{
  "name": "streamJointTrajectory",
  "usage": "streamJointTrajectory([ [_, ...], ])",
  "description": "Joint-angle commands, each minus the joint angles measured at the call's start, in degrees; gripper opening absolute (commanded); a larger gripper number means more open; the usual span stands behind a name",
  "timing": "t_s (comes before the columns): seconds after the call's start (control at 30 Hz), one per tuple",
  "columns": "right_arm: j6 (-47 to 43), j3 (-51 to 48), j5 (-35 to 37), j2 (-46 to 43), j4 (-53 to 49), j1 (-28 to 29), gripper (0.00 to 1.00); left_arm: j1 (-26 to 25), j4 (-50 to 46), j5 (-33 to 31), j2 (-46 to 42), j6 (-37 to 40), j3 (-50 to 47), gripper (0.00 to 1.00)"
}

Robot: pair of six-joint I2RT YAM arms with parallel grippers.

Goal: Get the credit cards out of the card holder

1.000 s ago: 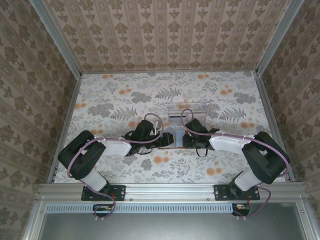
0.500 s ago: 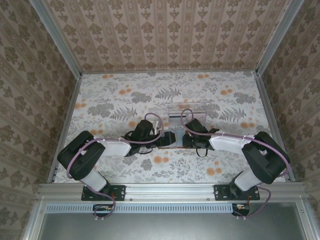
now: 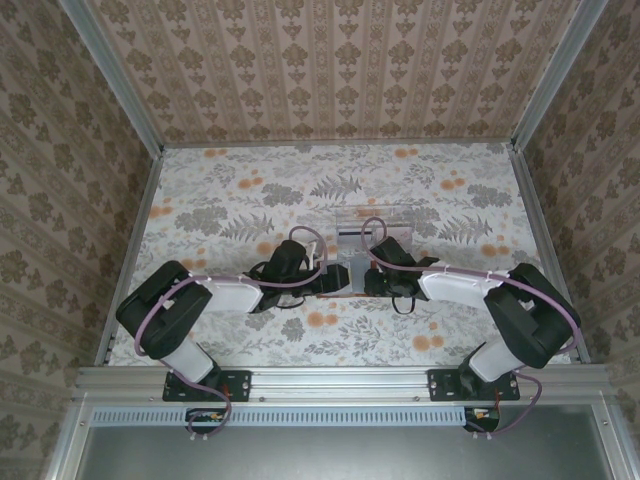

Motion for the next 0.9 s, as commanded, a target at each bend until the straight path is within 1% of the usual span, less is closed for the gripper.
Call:
streamJointTrajectory([
  [0.0, 0.12, -1.08, -2.04, -2.73, 0.10, -0.24, 0.34, -0.86, -4.71, 0.21, 1.87, 0.28, 0.25, 0.82],
  [0.13, -0.75, -0.90, 1.37, -8.45, -2.71, -0.91, 0.34, -0.87, -6.34, -0.63, 1.75, 0.58, 0.27, 0.79],
  [0.23, -1.31, -0.84, 2.49, -12.38, -2.87, -1.00, 0.31, -0.83, -6.97, -0.90, 1.57, 0.79, 0.33, 0.77],
  [0.33, -1.27, -0.75, 0.20, -15.08, -1.14, -1.00, 0.25, -0.86, -7.22, -1.16, 1.38, 0.88, 0.33, 0.75],
  [0.4, -0.73, -0.84, -2.25, -15.87, 0.86, -1.00, 0.20, -0.87, -7.40, -1.17, 1.21, 0.97, 0.31, 0.73],
  [0.53, 0.59, 0.81, -8.60, -12.35, 2.51, -1.00, 0.13, -0.96, -7.74, -1.59, 0.85, 1.03, 0.31, 0.64],
  [0.63, 1.85, 1.97, -13.03, -7.77, 4.50, -1.00, 0.10, -0.96, -8.23, -1.69, 0.75, 1.22, 0.56, 0.49],
  [0.67, 2.61, 1.81, -14.50, -6.06, 6.05, -1.00, 0.10, -0.96, -8.45, -1.69, 0.80, 1.23, 0.64, 0.45],
  [0.7, 3.26, 1.72, -15.75, -4.48, 7.64, -1.00, 0.10, -0.95, -8.62, -1.69, 0.77, 1.23, 0.73, 0.44],
  [0.73, 3.68, 1.79, -16.62, -3.37, 8.48, -1.00, 0.11, -0.96, -8.72, -1.74, 0.74, 1.31, 0.77, 0.40],
  [0.8, 4.16, 2.31, -16.61, -1.68, 8.68, -1.00, 0.14, -0.96, -9.29, -1.78, 0.63, 1.32, 1.01, 0.32],
  [0.87, 4.12, 2.65, -16.25, -0.31, 8.40, -1.00, 0.17, -0.91, -9.86, -1.87, 0.53, 1.60, 1.21, 0.32],
])
